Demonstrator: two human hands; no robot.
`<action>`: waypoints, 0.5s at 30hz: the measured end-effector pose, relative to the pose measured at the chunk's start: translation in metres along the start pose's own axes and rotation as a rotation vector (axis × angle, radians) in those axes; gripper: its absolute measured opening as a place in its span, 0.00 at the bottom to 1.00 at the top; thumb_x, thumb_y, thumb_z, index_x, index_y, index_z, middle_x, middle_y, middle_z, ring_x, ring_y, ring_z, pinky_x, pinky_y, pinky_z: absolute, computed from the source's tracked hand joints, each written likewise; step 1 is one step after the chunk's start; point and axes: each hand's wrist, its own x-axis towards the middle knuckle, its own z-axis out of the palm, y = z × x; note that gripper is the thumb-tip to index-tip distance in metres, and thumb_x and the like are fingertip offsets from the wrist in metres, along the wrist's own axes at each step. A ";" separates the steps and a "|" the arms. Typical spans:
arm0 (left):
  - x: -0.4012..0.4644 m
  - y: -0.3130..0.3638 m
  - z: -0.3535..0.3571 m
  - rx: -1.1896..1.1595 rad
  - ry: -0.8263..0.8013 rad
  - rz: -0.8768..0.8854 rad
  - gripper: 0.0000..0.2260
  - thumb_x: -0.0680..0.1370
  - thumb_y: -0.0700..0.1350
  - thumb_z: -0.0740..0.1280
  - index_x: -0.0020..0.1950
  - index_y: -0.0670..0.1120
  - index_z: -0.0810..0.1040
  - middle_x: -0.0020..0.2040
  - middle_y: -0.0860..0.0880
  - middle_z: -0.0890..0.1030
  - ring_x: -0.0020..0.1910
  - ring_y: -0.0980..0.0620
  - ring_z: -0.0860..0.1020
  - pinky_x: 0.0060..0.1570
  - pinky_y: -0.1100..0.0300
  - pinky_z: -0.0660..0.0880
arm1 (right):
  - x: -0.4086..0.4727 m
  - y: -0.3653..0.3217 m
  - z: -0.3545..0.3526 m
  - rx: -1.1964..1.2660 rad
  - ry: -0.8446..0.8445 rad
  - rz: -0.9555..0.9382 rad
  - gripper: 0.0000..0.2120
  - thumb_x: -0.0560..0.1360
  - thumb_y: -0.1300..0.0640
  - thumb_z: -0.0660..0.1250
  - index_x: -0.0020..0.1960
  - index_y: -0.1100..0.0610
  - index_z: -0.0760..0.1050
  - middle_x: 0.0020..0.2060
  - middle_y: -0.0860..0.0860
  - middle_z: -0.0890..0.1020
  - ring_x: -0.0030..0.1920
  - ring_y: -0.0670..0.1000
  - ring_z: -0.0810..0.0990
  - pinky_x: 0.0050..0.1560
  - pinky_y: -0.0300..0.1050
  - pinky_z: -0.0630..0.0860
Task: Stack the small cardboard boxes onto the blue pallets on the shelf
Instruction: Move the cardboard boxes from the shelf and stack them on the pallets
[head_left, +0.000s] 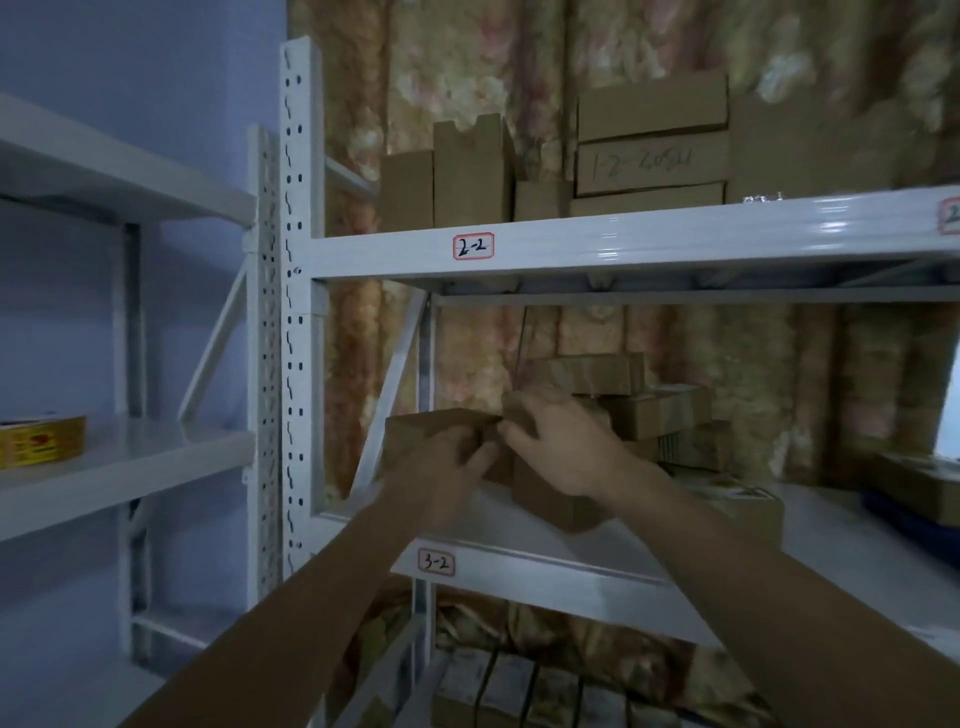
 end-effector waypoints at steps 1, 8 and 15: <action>0.012 -0.002 0.002 -0.054 0.017 -0.017 0.29 0.75 0.72 0.54 0.64 0.56 0.80 0.58 0.54 0.83 0.57 0.54 0.80 0.63 0.47 0.75 | 0.005 0.004 -0.002 -0.004 0.039 0.027 0.23 0.83 0.46 0.59 0.73 0.56 0.71 0.70 0.54 0.74 0.71 0.54 0.69 0.66 0.45 0.67; 0.087 -0.002 0.022 -0.755 -0.069 -0.408 0.30 0.82 0.65 0.56 0.79 0.49 0.67 0.73 0.49 0.73 0.71 0.46 0.71 0.70 0.51 0.67 | 0.021 0.041 0.000 0.265 0.310 0.475 0.19 0.82 0.50 0.62 0.67 0.60 0.75 0.62 0.56 0.80 0.61 0.57 0.77 0.57 0.47 0.73; 0.117 -0.008 0.061 -0.803 -0.102 -0.439 0.32 0.72 0.67 0.60 0.70 0.52 0.77 0.58 0.47 0.83 0.54 0.45 0.81 0.54 0.50 0.79 | 0.016 0.062 0.021 0.228 0.319 0.749 0.19 0.80 0.42 0.61 0.47 0.56 0.82 0.47 0.57 0.84 0.51 0.61 0.81 0.52 0.58 0.79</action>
